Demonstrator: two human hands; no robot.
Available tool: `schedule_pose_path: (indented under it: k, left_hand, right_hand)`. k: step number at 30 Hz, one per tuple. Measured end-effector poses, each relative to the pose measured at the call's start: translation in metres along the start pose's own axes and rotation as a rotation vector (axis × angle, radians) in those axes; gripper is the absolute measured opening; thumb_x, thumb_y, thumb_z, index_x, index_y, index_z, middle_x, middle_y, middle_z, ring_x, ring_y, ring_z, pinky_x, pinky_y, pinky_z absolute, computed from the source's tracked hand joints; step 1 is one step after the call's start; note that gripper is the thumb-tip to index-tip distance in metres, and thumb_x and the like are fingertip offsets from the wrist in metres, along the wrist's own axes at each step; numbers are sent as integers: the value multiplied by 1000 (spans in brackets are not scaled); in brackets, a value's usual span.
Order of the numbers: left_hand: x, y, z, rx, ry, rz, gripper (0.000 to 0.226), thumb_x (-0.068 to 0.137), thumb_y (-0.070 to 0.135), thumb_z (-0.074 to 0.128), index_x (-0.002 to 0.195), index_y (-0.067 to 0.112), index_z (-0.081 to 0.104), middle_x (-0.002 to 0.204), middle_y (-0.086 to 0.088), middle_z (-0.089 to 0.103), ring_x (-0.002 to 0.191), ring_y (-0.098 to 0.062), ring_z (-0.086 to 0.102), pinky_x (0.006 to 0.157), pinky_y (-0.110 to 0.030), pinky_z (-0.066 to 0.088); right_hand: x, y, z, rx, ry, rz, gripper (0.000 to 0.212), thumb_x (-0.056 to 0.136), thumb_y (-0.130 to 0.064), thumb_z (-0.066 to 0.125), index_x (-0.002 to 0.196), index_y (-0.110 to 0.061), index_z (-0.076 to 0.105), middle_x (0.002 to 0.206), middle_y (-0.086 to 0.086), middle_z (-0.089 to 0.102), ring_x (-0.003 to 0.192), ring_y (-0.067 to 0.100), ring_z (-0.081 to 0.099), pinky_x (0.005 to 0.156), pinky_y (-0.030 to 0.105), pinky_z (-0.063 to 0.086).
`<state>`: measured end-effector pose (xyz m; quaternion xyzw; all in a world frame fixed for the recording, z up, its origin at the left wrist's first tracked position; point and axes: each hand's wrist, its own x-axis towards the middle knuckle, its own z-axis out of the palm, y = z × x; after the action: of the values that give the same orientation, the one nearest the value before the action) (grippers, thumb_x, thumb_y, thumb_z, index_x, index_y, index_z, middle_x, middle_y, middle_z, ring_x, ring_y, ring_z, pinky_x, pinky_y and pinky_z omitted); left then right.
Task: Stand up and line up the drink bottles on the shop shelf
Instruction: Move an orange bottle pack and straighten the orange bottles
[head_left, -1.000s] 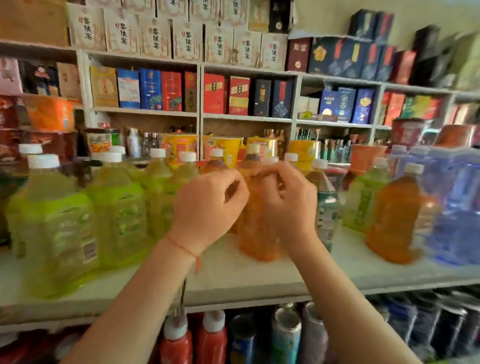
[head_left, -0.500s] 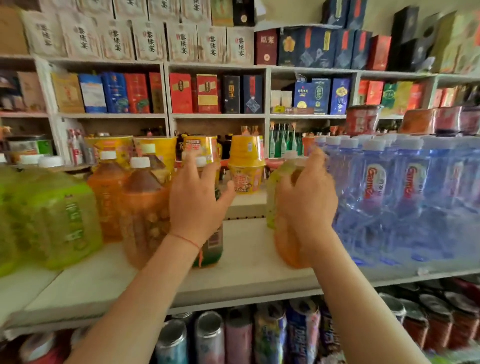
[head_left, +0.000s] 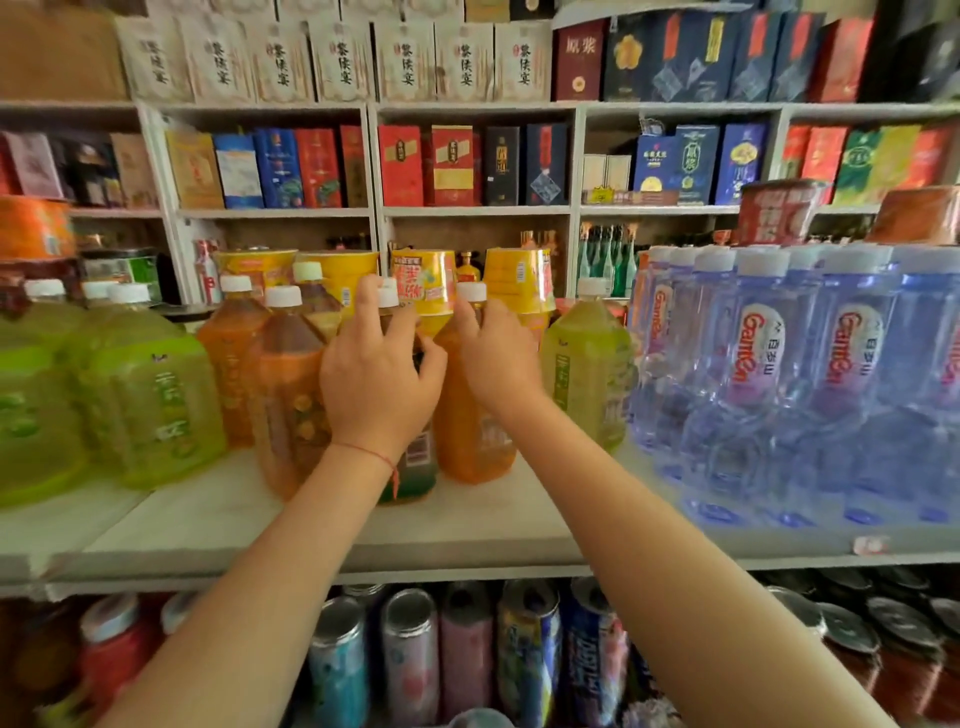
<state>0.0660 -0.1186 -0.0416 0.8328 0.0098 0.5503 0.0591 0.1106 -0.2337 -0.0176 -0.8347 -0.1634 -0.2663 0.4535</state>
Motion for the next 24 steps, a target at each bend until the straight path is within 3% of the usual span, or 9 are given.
schedule_pose_path:
  k: [4, 7, 9, 11, 14, 18, 21, 23, 24]
  left_hand:
    - [0, -1, 0, 14, -2, -6, 30, 94, 31, 52, 109, 12, 70, 147, -17, 45, 91, -27, 63, 69, -27, 42]
    - [-2, -1, 1, 14, 10, 0, 30, 94, 31, 52, 110, 13, 69, 148, -16, 45, 91, -25, 62, 69, -26, 42]
    - [-2, -1, 2, 6, 13, -1, 31, 94, 32, 51, 111, 13, 69, 148, -15, 44, 92, -24, 62, 69, -28, 46]
    - [-2, -1, 3, -3, 17, -2, 31, 94, 32, 50, 111, 13, 69, 149, -15, 44, 93, -24, 62, 70, -30, 48]
    - [-1, -1, 3, -2, 23, 1, 30, 94, 31, 52, 111, 13, 69, 149, -15, 44, 92, -24, 62, 70, -30, 49]
    - [-1, 0, 3, -5, 9, -16, 32, 94, 33, 50, 110, 14, 69, 150, -15, 44, 92, -23, 61, 71, -29, 47]
    - [-2, 0, 3, -13, 8, -25, 30, 94, 33, 52, 111, 14, 69, 150, -15, 44, 93, -24, 62, 72, -30, 49]
    - [-2, 0, 2, -22, 0, -26, 30, 94, 33, 52, 111, 15, 69, 150, -15, 44, 94, -24, 63, 72, -31, 50]
    - [-2, 1, 2, -25, -3, -25, 31, 93, 33, 52, 111, 14, 69, 150, -15, 44, 94, -24, 63, 72, -31, 50]
  right_hand:
    - [10, 5, -4, -443, 53, -168, 40, 106, -34, 31, 114, -11, 63, 121, 13, 62, 117, 33, 52, 100, 48, 40]
    - [18, 26, -29, -291, 372, -221, 36, 103, -25, 42, 127, -4, 57, 140, 20, 48, 134, 35, 39, 113, 48, 31]
    - [29, 39, -44, -223, 438, -71, 52, 97, -20, 50, 144, 0, 38, 147, 21, 39, 139, 35, 34, 116, 45, 30]
    - [42, 47, -53, -145, 406, 121, 60, 94, -22, 51, 146, 0, 31, 144, 18, 41, 134, 33, 40, 112, 45, 36]
    - [50, 54, -60, -157, 295, 282, 44, 97, -37, 48, 128, -6, 50, 121, 13, 63, 109, 31, 58, 94, 44, 47]
    - [50, 50, -65, -159, 183, 248, 34, 86, -42, 58, 98, -11, 65, 95, 7, 67, 94, 29, 64, 78, 40, 53]
    - [46, 35, -65, -361, -11, 198, 53, 75, -50, 53, 103, -7, 66, 109, 10, 61, 107, 33, 58, 85, 43, 53]
    - [39, 31, -61, -404, -9, 121, 54, 77, -49, 51, 106, -6, 66, 115, 9, 57, 109, 32, 54, 87, 45, 51]
    - [34, 30, -61, -355, 23, 104, 49, 77, -48, 51, 100, -7, 67, 109, 8, 59, 103, 31, 57, 80, 42, 51]
